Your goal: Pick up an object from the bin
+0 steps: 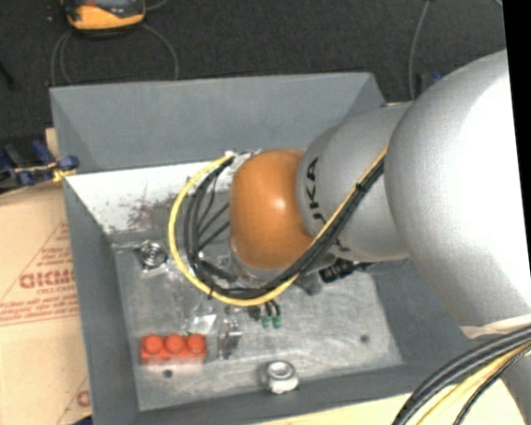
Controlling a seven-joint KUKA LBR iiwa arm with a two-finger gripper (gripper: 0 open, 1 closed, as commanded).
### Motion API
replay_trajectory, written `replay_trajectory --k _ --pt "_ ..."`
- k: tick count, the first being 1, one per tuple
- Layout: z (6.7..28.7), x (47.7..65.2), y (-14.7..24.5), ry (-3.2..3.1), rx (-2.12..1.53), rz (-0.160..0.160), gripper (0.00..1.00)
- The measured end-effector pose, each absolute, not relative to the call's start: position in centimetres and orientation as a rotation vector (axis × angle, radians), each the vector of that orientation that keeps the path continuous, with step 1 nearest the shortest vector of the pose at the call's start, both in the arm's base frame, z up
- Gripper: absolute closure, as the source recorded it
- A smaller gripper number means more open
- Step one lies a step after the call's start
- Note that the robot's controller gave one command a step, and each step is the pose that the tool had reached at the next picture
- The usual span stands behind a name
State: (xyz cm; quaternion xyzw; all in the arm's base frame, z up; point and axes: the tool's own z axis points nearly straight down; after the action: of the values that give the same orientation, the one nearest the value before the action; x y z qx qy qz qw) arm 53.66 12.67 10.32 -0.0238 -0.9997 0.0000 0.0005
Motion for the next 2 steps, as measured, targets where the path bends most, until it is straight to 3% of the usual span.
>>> replay_trajectory --k 1,2 --pt "7.8 52.0 17.3 -3.151 -0.166 -0.001 0.00" --pt "7.9 50.5 22.2 -3.118 -0.302 0.031 0.00"
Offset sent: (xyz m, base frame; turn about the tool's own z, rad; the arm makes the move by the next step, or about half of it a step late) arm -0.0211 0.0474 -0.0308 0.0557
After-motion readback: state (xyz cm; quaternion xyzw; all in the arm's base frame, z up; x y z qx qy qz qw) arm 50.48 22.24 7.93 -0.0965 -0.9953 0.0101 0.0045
